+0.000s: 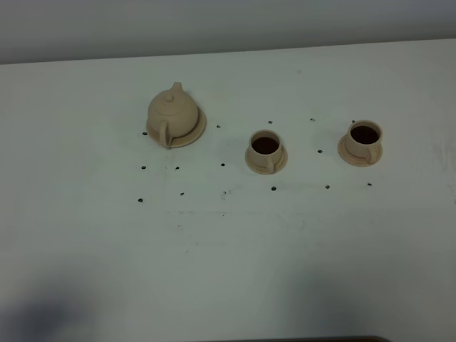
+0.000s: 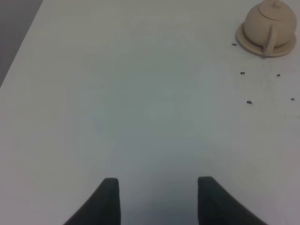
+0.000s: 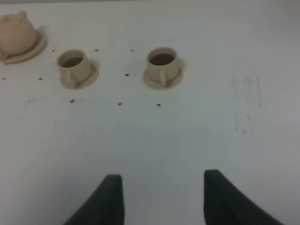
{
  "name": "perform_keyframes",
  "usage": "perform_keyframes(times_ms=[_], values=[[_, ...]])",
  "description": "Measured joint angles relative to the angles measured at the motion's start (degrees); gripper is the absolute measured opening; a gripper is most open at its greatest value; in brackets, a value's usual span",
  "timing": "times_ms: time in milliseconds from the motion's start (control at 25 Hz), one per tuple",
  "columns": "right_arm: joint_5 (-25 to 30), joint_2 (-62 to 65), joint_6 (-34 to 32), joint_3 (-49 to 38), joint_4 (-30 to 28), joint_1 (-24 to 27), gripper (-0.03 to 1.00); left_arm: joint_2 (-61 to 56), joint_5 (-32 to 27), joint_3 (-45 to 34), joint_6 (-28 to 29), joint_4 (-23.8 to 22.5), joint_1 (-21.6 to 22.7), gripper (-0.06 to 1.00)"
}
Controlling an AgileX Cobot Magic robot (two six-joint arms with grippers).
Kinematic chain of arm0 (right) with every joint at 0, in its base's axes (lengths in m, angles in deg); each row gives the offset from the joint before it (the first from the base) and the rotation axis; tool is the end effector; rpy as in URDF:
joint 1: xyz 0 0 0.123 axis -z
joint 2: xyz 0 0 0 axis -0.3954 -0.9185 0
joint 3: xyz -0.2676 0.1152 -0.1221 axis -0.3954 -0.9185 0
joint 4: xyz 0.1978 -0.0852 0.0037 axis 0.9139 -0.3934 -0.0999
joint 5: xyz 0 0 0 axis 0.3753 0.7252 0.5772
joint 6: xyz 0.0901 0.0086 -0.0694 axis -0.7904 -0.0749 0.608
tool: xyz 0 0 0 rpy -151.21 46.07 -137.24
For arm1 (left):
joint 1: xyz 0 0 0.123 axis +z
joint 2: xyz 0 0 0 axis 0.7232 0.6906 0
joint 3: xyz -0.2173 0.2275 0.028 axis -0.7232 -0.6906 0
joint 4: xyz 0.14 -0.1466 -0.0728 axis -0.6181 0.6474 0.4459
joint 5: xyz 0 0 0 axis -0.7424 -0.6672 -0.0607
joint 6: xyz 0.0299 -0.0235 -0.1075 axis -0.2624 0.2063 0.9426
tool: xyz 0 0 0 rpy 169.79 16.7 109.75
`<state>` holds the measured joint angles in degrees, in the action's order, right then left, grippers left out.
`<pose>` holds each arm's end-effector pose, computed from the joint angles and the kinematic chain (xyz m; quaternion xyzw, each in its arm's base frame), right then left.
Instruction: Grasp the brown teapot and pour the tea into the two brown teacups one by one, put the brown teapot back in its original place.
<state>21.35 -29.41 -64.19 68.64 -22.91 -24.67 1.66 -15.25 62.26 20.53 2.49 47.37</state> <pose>-0.0514 0.0207 0.2455 -0.0707 0.8533 0.0828 0.5099 -0.0478 0.0015 0.2521 -0.0113 0.8451 0.0151 0.5342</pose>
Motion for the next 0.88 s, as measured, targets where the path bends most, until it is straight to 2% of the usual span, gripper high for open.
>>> perform_keyframes(times_ms=[880], values=[[0.0,0.0,0.0,0.0,0.0,0.0,0.41,0.0,0.0,0.0,0.0,0.0,0.0,0.4]])
